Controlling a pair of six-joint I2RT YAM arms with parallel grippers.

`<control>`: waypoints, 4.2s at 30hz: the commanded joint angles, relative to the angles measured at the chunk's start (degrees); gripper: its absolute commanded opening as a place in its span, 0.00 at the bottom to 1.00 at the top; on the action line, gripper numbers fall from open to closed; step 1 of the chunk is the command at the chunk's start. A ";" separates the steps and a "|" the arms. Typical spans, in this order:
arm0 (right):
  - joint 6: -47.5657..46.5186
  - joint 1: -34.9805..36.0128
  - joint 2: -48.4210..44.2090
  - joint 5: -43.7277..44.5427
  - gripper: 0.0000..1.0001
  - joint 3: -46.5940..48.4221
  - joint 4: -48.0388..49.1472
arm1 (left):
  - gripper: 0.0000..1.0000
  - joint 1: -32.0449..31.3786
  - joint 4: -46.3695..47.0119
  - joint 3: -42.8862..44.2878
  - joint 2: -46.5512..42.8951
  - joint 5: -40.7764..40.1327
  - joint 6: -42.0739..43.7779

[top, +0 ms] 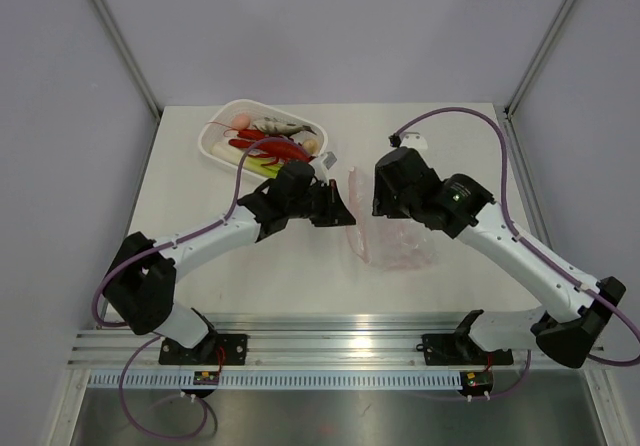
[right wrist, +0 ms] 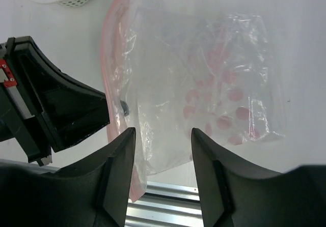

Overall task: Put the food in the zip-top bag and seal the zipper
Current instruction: Open the zipper of the food storage bag, then adjust the bin at the center of the board.

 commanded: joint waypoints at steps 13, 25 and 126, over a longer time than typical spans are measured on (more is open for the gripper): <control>3.24 14.26 12.00 16.19 0.57 11.38 -7.57 | 0.00 -0.48 -2.02 3.47 -5.38 -8.29 -2.43; 1.57 13.75 16.83 17.68 0.57 9.01 -3.71 | 0.00 -0.48 -1.13 2.23 -7.31 -6.88 -3.05; 8.07 0.99 12.97 5.02 0.00 -6.02 13.17 | 0.72 31.07 -34.90 39.92 21.41 -23.78 13.14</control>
